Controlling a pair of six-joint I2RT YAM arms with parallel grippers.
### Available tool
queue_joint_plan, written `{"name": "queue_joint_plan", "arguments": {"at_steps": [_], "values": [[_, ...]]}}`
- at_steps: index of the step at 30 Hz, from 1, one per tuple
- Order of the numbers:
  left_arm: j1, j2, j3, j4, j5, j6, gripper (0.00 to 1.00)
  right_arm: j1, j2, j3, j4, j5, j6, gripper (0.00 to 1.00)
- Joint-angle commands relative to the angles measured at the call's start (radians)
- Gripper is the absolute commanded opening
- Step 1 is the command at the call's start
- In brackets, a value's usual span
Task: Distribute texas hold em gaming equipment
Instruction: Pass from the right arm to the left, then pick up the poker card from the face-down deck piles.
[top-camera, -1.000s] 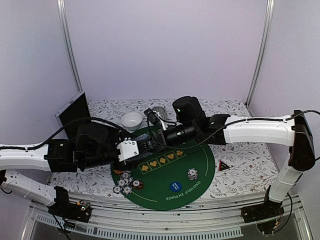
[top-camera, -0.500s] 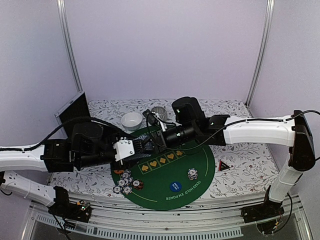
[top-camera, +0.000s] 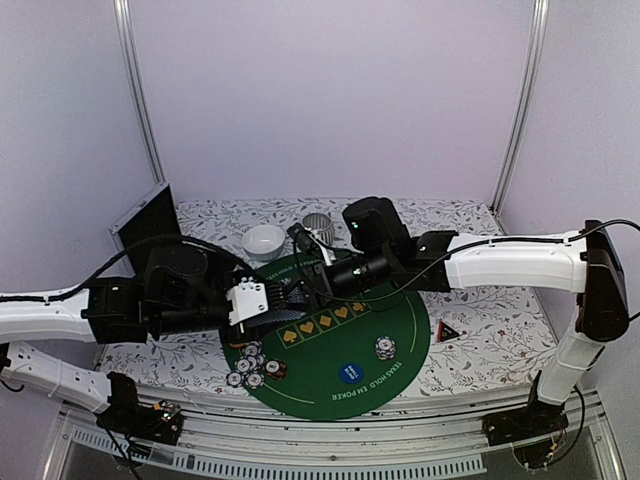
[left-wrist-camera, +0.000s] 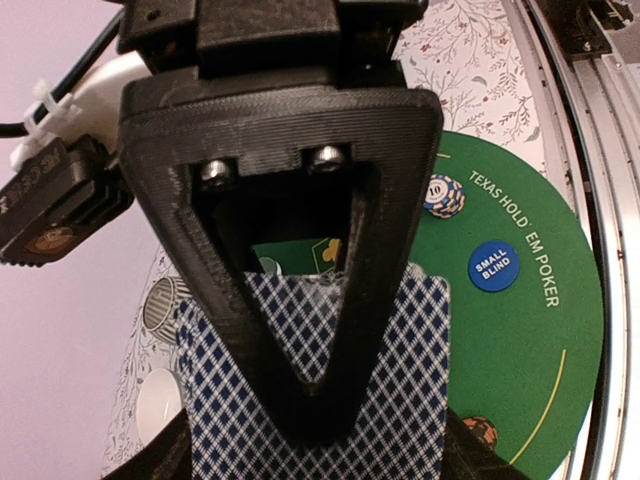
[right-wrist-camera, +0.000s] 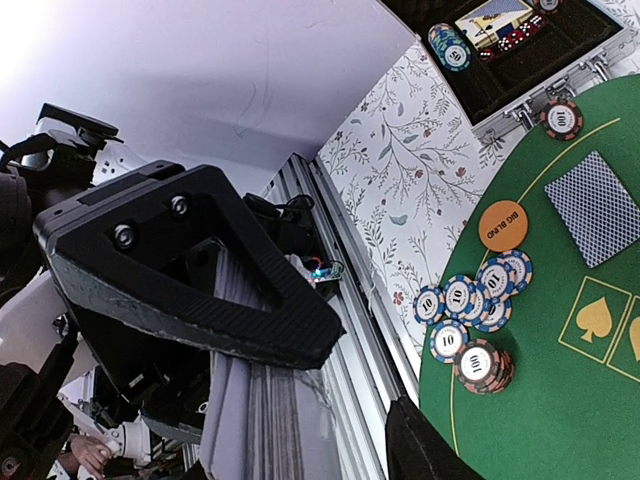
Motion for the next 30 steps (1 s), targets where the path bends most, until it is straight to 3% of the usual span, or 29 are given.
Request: {"name": "queue_joint_plan", "arguments": {"at_steps": [1,15,24,30], "values": [[0.022,-0.001,0.017,0.0,0.009,-0.021,0.61,-0.007,-0.034,-0.022,-0.043,0.03,-0.016,0.43],[0.038,0.004,0.012,0.006,0.021,-0.028,0.59,-0.026,-0.084,-0.03,-0.1,0.055,-0.037,0.43],[0.05,0.017,0.011,0.012,0.021,-0.029,0.59,-0.027,-0.091,-0.007,-0.137,0.066,-0.053,0.36],[0.055,0.023,0.014,0.012,0.029,-0.032,0.58,-0.026,-0.113,-0.009,-0.158,0.085,-0.064,0.44]]}}
